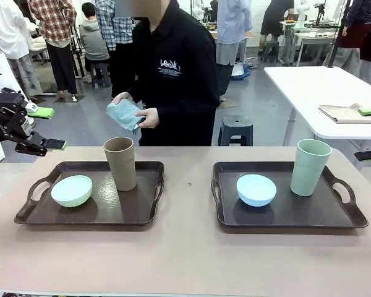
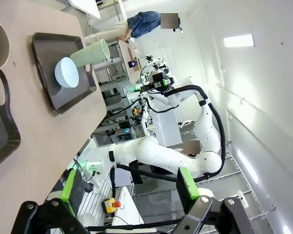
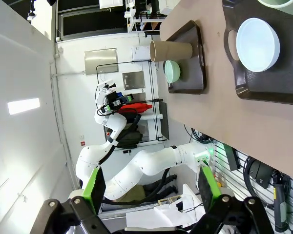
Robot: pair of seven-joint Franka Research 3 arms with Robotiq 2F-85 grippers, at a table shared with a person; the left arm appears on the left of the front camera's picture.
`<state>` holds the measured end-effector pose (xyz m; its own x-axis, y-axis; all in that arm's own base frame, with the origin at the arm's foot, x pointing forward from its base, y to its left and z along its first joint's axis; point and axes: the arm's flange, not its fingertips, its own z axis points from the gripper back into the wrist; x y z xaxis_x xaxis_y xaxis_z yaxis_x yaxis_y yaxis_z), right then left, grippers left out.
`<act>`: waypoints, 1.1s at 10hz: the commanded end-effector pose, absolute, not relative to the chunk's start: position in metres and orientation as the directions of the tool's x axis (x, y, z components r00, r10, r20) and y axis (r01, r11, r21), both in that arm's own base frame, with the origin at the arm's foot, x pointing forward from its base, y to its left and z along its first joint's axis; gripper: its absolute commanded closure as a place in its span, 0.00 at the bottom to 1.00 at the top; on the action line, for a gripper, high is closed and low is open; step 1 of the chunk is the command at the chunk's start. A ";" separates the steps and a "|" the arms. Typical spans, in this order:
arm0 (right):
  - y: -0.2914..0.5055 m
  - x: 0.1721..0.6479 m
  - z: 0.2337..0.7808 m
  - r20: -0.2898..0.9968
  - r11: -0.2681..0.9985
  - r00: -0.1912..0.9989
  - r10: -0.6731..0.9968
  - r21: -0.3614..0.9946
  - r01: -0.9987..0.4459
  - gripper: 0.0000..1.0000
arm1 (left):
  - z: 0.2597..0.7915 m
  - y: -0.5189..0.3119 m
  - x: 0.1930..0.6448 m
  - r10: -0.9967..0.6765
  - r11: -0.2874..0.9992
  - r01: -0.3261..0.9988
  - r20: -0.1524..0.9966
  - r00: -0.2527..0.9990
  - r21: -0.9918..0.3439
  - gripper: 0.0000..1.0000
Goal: Set up a tray with a mat and arrange the tableware.
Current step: Pick up the Picnic Bowl and Reusable plastic cup from the Handle tray in front of the human's position and hold them in the air.
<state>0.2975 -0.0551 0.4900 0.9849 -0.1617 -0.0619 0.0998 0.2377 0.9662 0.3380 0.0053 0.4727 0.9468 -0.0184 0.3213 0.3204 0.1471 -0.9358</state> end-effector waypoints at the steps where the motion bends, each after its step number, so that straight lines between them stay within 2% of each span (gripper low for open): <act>1: -0.054 0.300 0.492 -0.043 0.217 0.986 -0.159 0.973 0.078 0.00 | 0.471 0.005 0.338 -0.011 0.126 0.348 0.350 0.937 -0.929 0.00; 11: -0.054 0.300 0.492 -0.043 0.217 0.986 -0.159 0.973 0.078 0.00 | 0.471 0.005 0.338 -0.011 0.126 0.348 0.350 0.937 -0.929 0.00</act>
